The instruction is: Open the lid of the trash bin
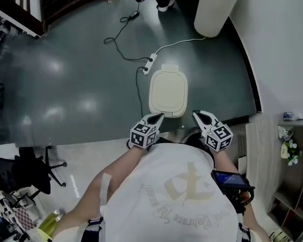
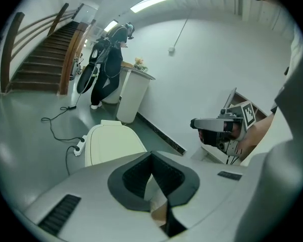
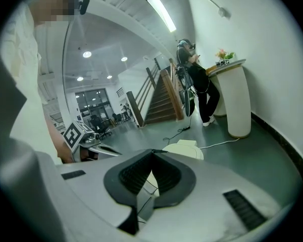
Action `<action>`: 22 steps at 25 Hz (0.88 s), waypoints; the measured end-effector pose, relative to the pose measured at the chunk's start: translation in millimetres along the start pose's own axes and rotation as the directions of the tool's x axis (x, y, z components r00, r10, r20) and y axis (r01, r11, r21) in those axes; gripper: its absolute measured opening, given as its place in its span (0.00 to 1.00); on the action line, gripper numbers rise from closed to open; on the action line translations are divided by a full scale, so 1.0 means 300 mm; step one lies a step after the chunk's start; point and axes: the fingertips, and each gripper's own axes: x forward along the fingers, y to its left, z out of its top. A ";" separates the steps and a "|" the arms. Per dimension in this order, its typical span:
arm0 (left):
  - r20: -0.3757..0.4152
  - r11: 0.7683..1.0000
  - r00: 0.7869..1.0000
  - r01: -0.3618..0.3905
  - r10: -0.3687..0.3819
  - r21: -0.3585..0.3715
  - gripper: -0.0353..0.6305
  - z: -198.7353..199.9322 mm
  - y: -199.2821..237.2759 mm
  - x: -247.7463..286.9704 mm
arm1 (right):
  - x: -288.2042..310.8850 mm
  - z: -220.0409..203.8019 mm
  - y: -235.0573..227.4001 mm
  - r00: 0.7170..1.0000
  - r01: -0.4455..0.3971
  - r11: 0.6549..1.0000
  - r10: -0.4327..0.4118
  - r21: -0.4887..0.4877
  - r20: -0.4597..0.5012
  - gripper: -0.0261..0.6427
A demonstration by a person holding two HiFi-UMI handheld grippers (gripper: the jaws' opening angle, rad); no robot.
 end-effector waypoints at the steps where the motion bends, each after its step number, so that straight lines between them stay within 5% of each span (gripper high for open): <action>1: -0.010 1.000 1.000 0.001 -0.001 0.004 0.08 -0.010 0.001 0.009 | 0.002 -0.004 -0.002 1.000 0.001 1.000 -0.001 -0.001 -0.001 0.05; 22: -0.212 0.994 0.972 -0.097 0.105 0.049 0.08 -0.212 0.058 0.205 | 0.037 -0.162 -0.036 0.992 -0.076 0.996 0.081 0.050 -0.101 0.05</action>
